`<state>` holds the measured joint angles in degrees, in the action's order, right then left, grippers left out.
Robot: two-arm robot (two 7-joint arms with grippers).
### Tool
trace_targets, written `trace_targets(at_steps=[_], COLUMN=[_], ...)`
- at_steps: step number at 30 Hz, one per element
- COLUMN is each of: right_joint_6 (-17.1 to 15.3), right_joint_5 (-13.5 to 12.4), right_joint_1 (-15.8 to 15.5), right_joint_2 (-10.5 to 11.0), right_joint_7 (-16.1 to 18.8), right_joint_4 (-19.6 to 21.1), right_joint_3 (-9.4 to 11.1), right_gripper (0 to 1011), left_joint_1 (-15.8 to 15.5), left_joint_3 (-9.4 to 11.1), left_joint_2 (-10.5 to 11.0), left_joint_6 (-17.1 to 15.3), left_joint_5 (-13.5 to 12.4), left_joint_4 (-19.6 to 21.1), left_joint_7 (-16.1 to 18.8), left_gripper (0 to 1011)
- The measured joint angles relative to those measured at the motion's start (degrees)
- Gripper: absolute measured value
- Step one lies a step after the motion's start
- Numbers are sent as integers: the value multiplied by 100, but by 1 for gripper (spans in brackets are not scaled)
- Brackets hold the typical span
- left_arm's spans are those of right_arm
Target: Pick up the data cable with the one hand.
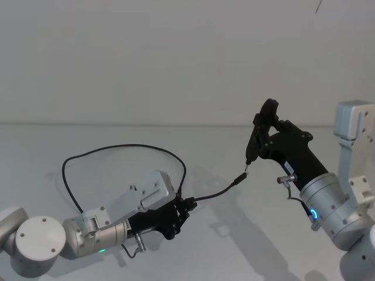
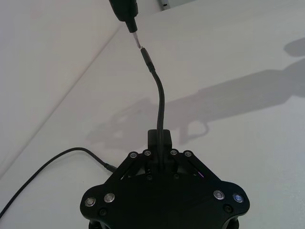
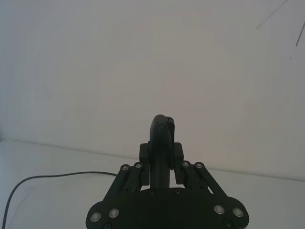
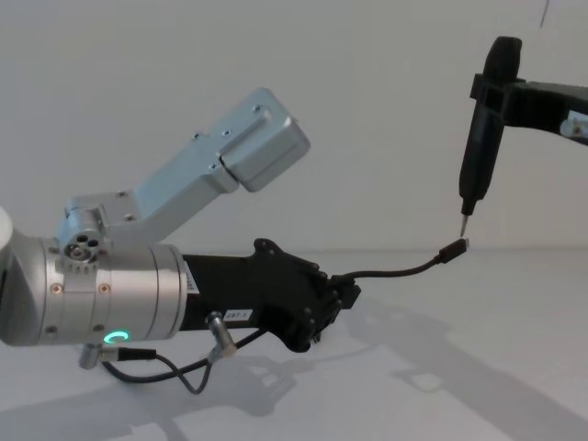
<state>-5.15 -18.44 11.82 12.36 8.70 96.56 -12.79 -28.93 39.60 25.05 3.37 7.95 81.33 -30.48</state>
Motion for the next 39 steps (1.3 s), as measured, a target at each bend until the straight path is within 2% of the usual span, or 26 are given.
trace_targets(at_steps=[18, 39], right_joint_6=[-165, -154], right_joint_5=[219, 335], right_joint_1=[-23, -69], right_joint_2=[-33, -81], right_joint_7=[-52, -44], right_joint_4=[35, 74], right_joint_3=[-6, 41], right_gripper=[279, 279], left_joint_1=[0, 0], left_joint_3=[0, 0], left_joint_2=[0, 0], left_joint_6=[0, 0], left_joint_5=[0, -1], left_joint_4=[0, 0], left_joint_7=[1, 1], left_gripper=[40, 40])
